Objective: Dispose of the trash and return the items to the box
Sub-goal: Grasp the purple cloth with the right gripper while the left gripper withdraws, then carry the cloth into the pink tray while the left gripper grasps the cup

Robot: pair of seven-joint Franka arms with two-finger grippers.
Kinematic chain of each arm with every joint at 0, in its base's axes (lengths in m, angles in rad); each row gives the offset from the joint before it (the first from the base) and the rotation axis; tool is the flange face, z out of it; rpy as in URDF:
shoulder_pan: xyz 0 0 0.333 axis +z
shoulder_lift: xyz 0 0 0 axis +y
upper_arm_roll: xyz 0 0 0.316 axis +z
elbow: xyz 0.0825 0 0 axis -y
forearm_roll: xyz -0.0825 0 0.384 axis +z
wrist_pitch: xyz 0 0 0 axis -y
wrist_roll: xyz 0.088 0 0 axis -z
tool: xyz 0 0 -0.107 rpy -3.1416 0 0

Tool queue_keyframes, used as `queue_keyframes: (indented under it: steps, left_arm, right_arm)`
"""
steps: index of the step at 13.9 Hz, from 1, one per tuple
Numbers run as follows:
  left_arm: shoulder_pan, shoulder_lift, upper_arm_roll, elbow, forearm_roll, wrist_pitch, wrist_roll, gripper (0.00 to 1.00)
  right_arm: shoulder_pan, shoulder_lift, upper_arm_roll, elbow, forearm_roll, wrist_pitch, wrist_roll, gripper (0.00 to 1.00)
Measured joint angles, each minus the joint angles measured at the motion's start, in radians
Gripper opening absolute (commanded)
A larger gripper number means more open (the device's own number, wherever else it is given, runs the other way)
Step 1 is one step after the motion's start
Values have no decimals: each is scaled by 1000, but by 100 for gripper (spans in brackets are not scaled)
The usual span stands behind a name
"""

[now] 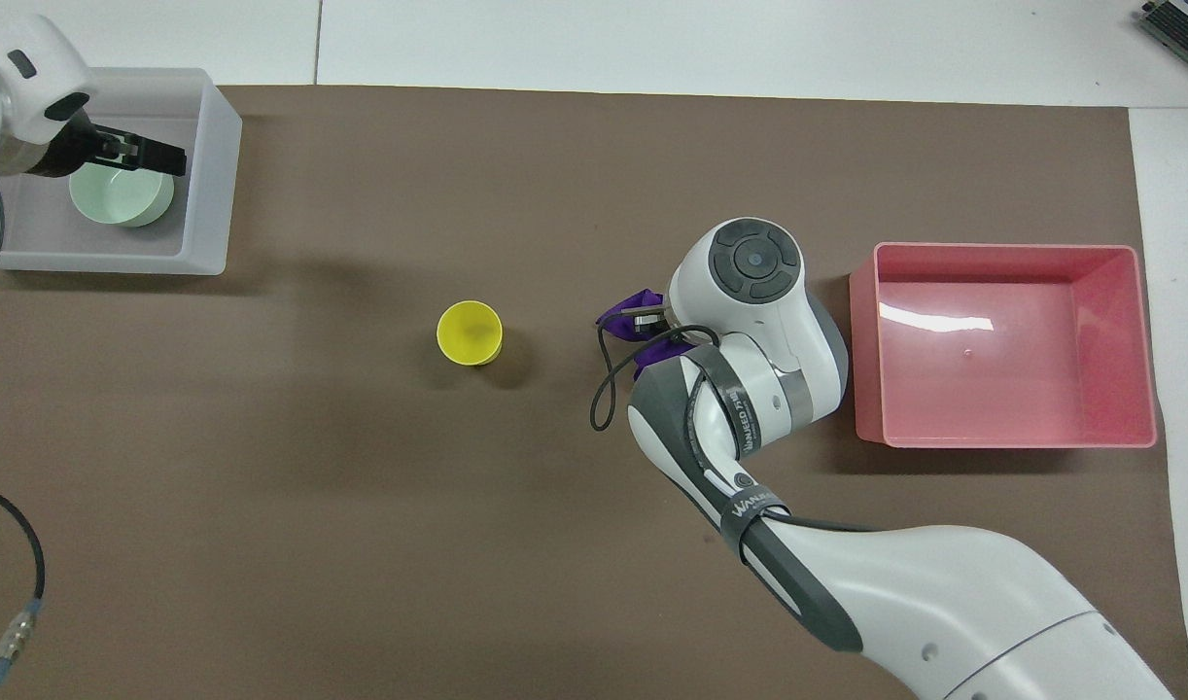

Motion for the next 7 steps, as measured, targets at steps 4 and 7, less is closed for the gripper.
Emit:
queue_keyframes:
  steps: [4,7]
  left_arm:
    - [-147,-101,-2,-188,0,-1,-134,100]
    - [-257,-139,-2,-338,0,123,-244,100]
  right_arm:
    - [-8,-89,-2,41,1,-120,27,0]
    - [-9,-181,-6,54,1,-227,41,0]
